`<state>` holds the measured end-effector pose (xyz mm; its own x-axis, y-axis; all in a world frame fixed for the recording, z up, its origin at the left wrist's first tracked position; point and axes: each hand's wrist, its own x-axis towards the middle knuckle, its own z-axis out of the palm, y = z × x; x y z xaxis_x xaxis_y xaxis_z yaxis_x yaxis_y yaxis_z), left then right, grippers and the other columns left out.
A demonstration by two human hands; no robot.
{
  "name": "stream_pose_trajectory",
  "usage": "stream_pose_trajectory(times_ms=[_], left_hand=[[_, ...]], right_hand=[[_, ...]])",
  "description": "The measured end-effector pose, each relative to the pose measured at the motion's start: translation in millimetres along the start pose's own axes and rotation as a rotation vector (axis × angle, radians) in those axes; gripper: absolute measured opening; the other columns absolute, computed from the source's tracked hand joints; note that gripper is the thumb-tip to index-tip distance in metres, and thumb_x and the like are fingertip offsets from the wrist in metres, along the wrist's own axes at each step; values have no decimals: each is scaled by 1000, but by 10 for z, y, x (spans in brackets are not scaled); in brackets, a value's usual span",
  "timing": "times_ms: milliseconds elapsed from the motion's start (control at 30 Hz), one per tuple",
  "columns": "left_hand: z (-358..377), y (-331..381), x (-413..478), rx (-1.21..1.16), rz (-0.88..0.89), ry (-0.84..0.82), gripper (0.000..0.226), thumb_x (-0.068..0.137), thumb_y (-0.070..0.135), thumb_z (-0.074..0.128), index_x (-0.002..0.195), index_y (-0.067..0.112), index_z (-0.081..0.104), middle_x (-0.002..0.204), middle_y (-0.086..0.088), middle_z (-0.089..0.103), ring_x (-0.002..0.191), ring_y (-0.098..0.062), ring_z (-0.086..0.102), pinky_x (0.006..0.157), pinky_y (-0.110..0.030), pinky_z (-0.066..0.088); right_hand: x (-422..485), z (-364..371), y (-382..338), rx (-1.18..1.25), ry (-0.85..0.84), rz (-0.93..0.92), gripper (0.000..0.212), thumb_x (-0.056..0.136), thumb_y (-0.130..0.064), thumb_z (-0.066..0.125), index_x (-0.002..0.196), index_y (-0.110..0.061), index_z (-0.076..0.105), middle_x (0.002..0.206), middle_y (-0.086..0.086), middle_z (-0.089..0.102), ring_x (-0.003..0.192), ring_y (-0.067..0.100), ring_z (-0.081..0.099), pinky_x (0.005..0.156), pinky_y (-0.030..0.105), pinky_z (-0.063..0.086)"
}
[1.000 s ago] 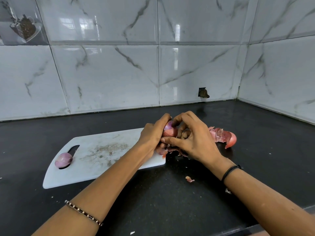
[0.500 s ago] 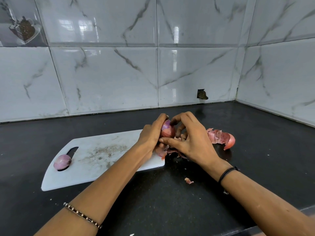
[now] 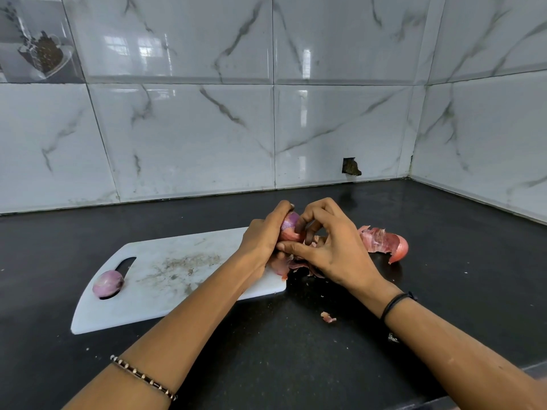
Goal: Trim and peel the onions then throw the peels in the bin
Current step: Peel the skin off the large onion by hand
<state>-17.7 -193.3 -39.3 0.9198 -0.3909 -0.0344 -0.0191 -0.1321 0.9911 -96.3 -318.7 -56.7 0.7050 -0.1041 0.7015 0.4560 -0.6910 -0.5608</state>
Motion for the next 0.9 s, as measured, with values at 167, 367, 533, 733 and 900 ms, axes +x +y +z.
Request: stream_pose_trajectory(times_ms=[167, 367, 533, 733, 900], left_hand=[[2, 12, -11, -55, 0, -2, 59, 91, 60, 55, 76, 4, 66, 48, -9, 54, 37, -19, 46, 39, -20, 38], [3, 35, -15, -219, 0, -18, 53, 95, 58, 55, 87, 7, 70, 69, -16, 69, 46, -20, 54, 42, -24, 46], [17, 34, -18, -202, 24, -34, 43, 99, 53, 50, 95, 13, 68, 70, -12, 70, 48, -17, 56, 42, -24, 45], [35, -9, 14, -124, 35, -14, 54, 97, 55, 46, 93, 8, 71, 73, -15, 64, 45, -18, 50, 46, -24, 42], [49, -32, 59, -62, 22, 16, 54, 94, 58, 47, 81, 8, 66, 56, -9, 53, 39, -19, 43, 46, -24, 38]], right_hand=[[8, -28, -10, -103, 41, -10, 43, 71, -37, 92, 95, -21, 60, 100, -8, 54, 80, 10, 57, 68, 11, 43], [8, -40, 12, -105, 97, 4, 47, 73, -33, 91, 106, -23, 59, 105, -11, 54, 82, 9, 57, 67, 10, 43], [9, -33, -7, -46, 59, -4, 45, 73, -29, 91, 106, -24, 60, 107, -11, 55, 79, 12, 59, 67, 11, 45], [10, -23, 10, -26, 26, -5, 44, 73, -27, 92, 104, -25, 61, 106, -10, 55, 76, 11, 59, 68, 10, 46], [17, -18, 31, -20, 6, 7, 45, 73, -28, 92, 105, -26, 60, 106, -9, 55, 72, 10, 60, 69, 11, 46]])
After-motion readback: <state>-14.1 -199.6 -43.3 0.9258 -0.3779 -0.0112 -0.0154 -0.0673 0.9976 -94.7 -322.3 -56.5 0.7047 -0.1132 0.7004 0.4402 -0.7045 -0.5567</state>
